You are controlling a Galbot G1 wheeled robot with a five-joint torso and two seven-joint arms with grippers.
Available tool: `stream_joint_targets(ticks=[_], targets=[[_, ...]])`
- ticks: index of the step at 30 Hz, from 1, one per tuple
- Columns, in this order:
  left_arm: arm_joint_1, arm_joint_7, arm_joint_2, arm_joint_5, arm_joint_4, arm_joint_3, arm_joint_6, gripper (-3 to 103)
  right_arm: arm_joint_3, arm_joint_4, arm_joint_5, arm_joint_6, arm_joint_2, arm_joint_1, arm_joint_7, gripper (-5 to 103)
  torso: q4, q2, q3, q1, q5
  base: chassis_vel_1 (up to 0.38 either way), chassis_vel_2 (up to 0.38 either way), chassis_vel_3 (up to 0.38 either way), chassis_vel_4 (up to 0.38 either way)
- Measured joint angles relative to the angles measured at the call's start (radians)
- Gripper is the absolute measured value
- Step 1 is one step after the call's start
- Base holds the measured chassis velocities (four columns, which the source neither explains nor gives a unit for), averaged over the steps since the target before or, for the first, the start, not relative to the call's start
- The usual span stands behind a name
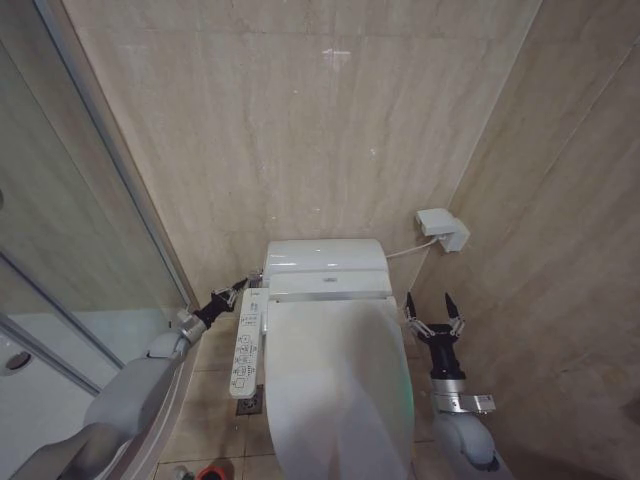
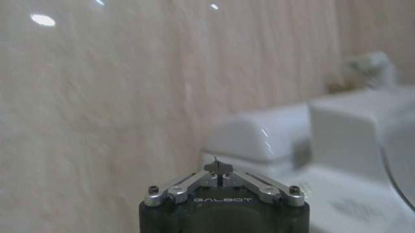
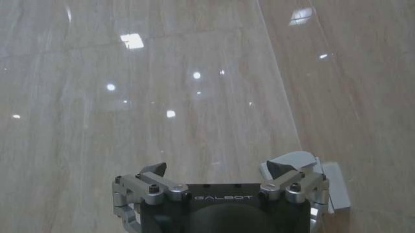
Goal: Open the toilet lid, clean the toilet bowl with a toilet brush, close the toilet lid, and flush.
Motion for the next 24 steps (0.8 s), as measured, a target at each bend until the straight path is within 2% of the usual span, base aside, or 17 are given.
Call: stream_joint_targets(ticks=[4, 5, 6, 7, 10, 11, 12, 15, 16, 17, 18, 20, 23, 24], targets=[[0.049, -0.145, 0.051, -0.024, -0.159, -0.013, -0.002, 0, 0.002, -0.003, 0.000, 0.001, 0.003, -0.003, 0.000, 100, -0.0007, 0.000, 0.000, 0.000, -0.0001, 0.000, 0.000, 0.000, 0.000], [0.067, -0.203, 0.071, -0.025, -0.216, -0.015, 0.010, 0, 0.002, -0.006, -0.001, 0.001, 0.003, -0.003, 0.000, 100, -0.0006, 0.000, 0.000, 0.000, 0.0001, 0.000, 0.000, 0.000, 0.000], [0.067, -0.203, 0.071, -0.025, -0.216, -0.015, 0.010, 0, 0.002, -0.006, -0.001, 0.001, 0.003, -0.003, 0.000, 100, -0.0006, 0.000, 0.000, 0.000, 0.0001, 0.000, 0.000, 0.000, 0.000], [0.088, -0.276, 0.096, -0.025, -0.285, -0.016, 0.033, 0, 0.002, -0.008, -0.001, 0.001, 0.003, -0.003, 0.000, 100, -0.0003, 0.000, 0.000, 0.000, 0.0000, 0.000, 0.000, 0.000, 0.000], [0.155, -0.472, 0.157, -0.034, -0.468, -0.027, 0.120, 0, 0.002, -0.008, -0.001, 0.001, 0.003, -0.004, 0.000, 100, -0.0002, 0.000, 0.000, 0.000, 0.0004, 0.000, 0.000, 0.000, 0.000], [0.196, -0.549, 0.180, -0.043, -0.557, -0.038, 0.168, 0, 0.002, -0.007, -0.002, 0.001, 0.002, -0.005, 0.000, 100, -0.0001, 0.000, 0.000, 0.000, 0.0001, 0.000, 0.000, 0.000, 0.000], [0.196, -0.549, 0.180, -0.043, -0.557, -0.038, 0.168, 0, 0.002, -0.007, -0.002, 0.001, 0.002, -0.005, 0.000, 100, -0.0001, 0.000, 0.000, 0.000, 0.0001, 0.000, 0.000, 0.000, 0.000], [0.318, -0.734, 0.221, -0.070, -0.790, -0.109, 0.301, 0, 0.004, -0.001, -0.001, 0.005, -0.003, -0.012, 0.000, 100, -0.0004, 0.000, 0.000, 0.000, 0.0003, 0.000, 0.000, 0.000, 0.000], [0.366, -0.796, 0.228, -0.074, -0.863, -0.143, 0.351, 16, 0.005, 0.000, -0.001, 0.007, -0.005, -0.015, -0.001, 100, -0.0004, 0.000, 0.000, 0.000, 0.0002, 0.000, 0.000, 0.000, 0.000], [0.413, -0.849, 0.235, -0.077, -0.935, -0.183, 0.396, 16, 0.005, 0.000, 0.000, 0.008, -0.006, -0.018, -0.001, 100, 0.0000, 0.000, 0.000, 0.000, -0.0005, 0.000, 0.000, 0.000, 0.000], [0.413, -0.849, 0.235, -0.077, -0.935, -0.183, 0.396, 16, 0.005, 0.000, 0.000, 0.008, -0.006, -0.018, -0.001, 100, 0.0000, 0.000, 0.000, 0.000, -0.0005, 0.000, 0.000, 0.000, 0.000], [0.520, -0.906, 0.244, -0.072, -1.071, -0.281, 0.456, 16, 0.005, 0.002, -0.001, 0.011, -0.007, -0.021, -0.002, 100, -0.0005, 0.000, 0.000, 0.000, 0.0007, 0.000, 0.000, 0.000, 0.000], [0.713, -0.922, 0.245, -0.030, -1.214, -0.432, 0.501, 16, 0.004, 0.007, -0.002, 0.014, -0.005, -0.025, -0.003, 100, -0.0003, 0.000, 0.000, 0.000, -0.0003, 0.000, 0.000, 0.000, 0.000], [0.713, -0.922, 0.245, -0.030, -1.214, -0.432, 0.501, 16, 0.004, 0.007, -0.002, 0.014, -0.005, -0.025, -0.003, 100, -0.0003, 0.000, 0.000, 0.000, -0.0003, 0.000, 0.000, 0.000, 0.000]])
